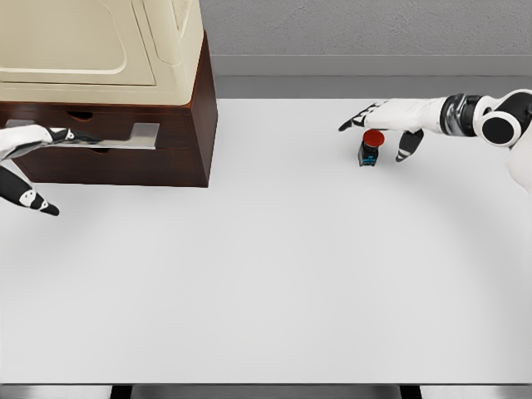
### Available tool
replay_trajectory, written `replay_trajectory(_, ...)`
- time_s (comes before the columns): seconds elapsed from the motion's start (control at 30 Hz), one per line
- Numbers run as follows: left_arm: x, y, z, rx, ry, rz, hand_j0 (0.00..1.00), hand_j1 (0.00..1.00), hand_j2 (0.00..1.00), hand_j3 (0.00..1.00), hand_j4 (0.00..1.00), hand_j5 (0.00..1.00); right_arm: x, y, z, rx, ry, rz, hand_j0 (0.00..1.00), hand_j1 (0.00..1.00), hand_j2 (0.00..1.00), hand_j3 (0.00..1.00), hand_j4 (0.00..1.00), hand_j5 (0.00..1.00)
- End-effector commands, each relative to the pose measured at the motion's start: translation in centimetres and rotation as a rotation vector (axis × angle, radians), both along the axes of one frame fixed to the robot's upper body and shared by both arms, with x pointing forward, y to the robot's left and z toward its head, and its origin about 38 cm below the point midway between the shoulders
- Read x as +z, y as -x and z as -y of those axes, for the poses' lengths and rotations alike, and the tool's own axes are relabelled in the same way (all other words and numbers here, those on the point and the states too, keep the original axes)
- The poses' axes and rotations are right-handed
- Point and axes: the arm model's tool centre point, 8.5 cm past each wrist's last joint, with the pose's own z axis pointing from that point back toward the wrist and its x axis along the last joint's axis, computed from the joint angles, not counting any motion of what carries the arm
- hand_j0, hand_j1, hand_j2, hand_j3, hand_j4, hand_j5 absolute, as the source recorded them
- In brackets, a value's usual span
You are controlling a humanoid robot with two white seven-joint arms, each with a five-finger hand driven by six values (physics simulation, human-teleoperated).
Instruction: Open the cabinet drawer with left arm, and place a switch into the drawer with right arm
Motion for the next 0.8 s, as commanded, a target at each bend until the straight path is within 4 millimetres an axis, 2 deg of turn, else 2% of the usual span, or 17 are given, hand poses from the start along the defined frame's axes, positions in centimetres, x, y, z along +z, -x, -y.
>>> replay_trajectory(0.0,-2.2,0.3,-0.1,-0.032,-0.140,-0.019,1.00,1.00,1.00,1.00,1.00,1.00,0.1,0.0,0.0,-0.004,-0.006,0.001,1.00,1.00,1.00,1.00,1.00,1.00)
replay_trajectory(0.33,-2.2,0.9,0.0,-0.079,-0.148,-0.019,1.00,1.00,1.00,1.00,1.00,1.00,-0.1,0.0,-0.1,0.001,-0.001,-0.003,1.00,1.00,1.00,1.00,1.00,1.00)
replay_trajectory(0.53,-1.4,1.6,-0.2,-0.111,-0.162,0.000,1.00,1.00,1.00,1.00,1.00,1.00,-0.2,0.0,-0.2,0.002,0.001,-0.005,1.00,1.00,1.00,1.00,1.00,1.00)
replay_trajectory(0.77,-1.7,2.3,-0.4,-0.145,-0.173,-0.007,1.00,1.00,1.00,1.00,1.00,1.00,-0.2,0.0,-0.2,0.002,0.000,-0.005,1.00,1.00,1.00,1.00,1.00,1.00)
